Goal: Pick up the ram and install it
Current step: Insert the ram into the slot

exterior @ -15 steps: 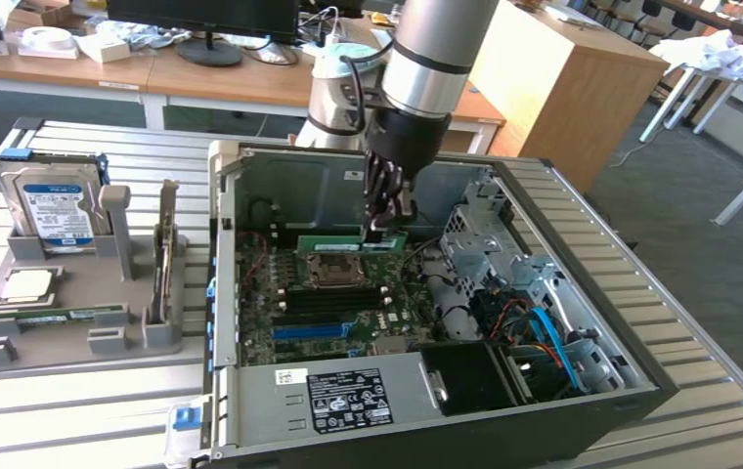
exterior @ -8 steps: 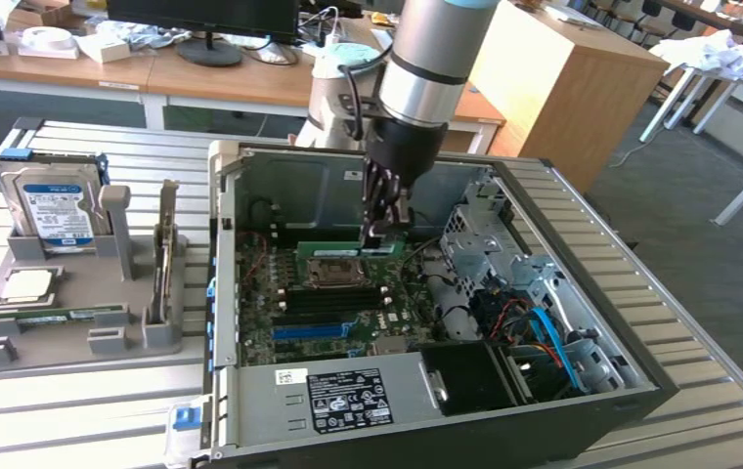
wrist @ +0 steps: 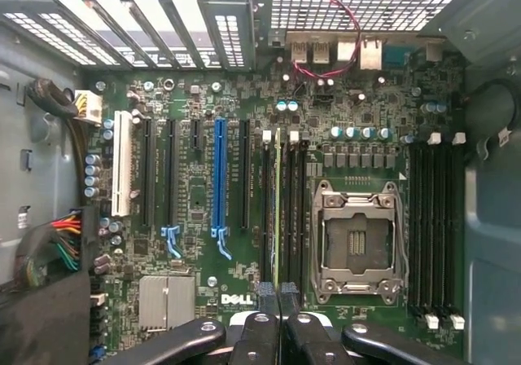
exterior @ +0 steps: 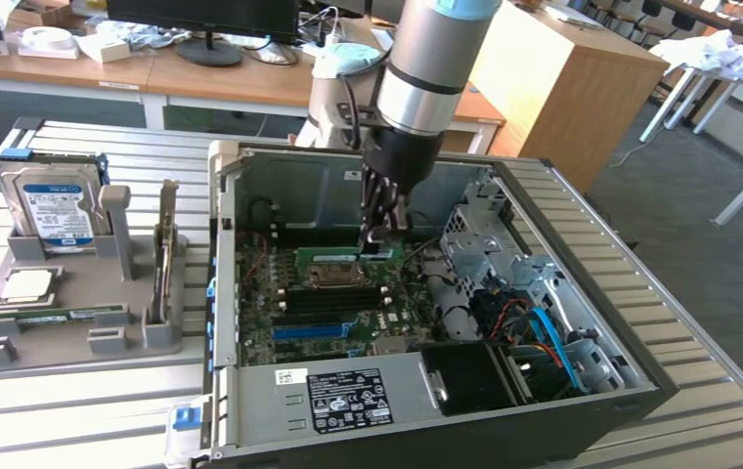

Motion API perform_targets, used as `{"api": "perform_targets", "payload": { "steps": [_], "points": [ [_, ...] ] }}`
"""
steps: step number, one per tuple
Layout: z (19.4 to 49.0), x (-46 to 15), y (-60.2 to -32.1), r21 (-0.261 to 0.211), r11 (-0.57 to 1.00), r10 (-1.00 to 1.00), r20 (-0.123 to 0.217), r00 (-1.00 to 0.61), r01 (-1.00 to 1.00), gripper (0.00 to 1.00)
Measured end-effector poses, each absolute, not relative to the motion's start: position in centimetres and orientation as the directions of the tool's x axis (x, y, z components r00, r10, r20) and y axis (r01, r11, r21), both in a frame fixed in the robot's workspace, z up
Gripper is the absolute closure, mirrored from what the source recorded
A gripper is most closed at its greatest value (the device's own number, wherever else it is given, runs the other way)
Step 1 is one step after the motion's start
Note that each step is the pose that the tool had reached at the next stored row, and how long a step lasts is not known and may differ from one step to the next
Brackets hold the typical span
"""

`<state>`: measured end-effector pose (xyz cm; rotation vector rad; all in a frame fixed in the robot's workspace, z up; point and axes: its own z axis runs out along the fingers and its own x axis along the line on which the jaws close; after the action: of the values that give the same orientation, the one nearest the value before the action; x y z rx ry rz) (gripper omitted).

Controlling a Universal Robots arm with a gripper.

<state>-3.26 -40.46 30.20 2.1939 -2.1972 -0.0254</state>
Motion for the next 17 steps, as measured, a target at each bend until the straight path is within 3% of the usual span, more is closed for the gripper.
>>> {"api": "perform_targets", "payload": {
  "steps": [17],
  "points": [
    [28.6,-3.3,-40.5,0.037,0.002,-1.000,0.014,-0.001,-0.999,0.89]
  ]
}}
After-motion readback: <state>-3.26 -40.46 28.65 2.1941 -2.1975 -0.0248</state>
